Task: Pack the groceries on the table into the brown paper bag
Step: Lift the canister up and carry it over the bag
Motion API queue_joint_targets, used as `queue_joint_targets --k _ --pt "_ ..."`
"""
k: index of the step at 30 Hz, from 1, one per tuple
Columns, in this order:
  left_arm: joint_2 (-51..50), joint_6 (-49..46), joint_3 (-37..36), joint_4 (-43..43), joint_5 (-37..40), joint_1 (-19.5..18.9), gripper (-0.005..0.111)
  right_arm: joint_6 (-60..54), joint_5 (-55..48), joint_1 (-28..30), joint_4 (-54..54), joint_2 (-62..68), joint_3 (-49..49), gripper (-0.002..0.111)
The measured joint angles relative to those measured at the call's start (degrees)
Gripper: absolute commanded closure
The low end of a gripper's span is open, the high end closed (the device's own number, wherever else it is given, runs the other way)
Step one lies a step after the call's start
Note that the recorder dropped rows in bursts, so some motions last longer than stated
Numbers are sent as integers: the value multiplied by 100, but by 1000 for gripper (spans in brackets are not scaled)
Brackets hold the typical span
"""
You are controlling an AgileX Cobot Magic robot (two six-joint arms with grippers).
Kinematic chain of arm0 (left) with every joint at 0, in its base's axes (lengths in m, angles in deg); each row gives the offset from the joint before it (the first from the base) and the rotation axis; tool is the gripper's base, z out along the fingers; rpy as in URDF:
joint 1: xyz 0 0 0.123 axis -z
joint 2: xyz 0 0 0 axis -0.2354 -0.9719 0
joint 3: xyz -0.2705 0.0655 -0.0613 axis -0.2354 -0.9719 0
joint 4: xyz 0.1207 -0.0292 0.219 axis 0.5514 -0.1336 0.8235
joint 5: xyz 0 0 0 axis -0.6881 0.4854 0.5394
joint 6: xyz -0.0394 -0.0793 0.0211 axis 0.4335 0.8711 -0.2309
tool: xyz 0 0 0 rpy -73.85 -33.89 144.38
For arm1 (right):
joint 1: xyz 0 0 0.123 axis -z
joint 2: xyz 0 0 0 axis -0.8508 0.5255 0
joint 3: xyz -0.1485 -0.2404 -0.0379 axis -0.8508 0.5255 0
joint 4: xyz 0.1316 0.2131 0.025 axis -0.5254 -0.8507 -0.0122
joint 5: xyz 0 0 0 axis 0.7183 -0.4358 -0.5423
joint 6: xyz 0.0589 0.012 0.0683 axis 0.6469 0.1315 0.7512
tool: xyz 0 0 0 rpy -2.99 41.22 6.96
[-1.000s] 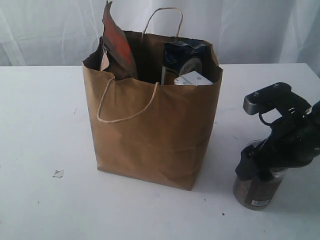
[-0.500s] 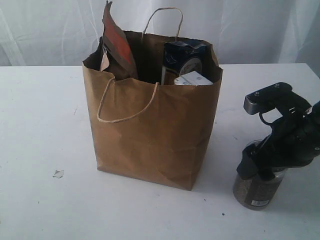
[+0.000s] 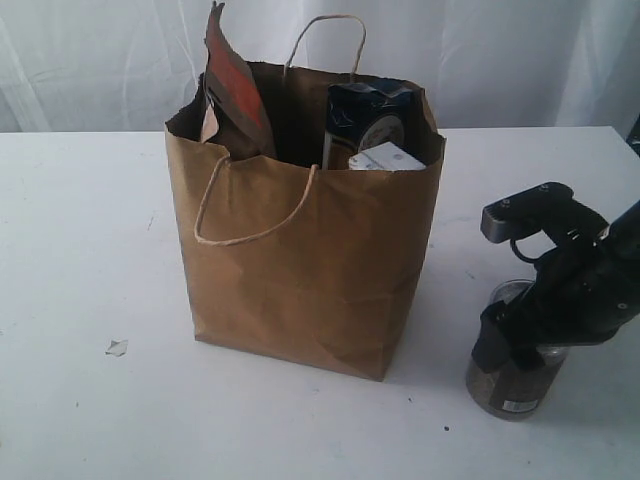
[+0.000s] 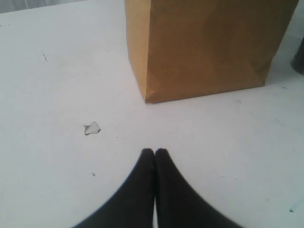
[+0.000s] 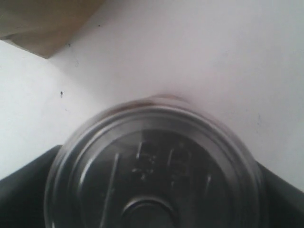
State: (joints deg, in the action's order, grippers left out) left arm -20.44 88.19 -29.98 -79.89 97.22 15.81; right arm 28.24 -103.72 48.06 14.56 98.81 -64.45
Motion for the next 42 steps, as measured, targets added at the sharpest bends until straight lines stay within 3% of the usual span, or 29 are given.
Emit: queue_joint_targets --k 18,42 --pt "0 0 0 0 0 0 107 138 295 0 -189 -20 0 108" --pt "0 0 0 0 0 0 107 197 695 0 -82 -2885 -296 108"
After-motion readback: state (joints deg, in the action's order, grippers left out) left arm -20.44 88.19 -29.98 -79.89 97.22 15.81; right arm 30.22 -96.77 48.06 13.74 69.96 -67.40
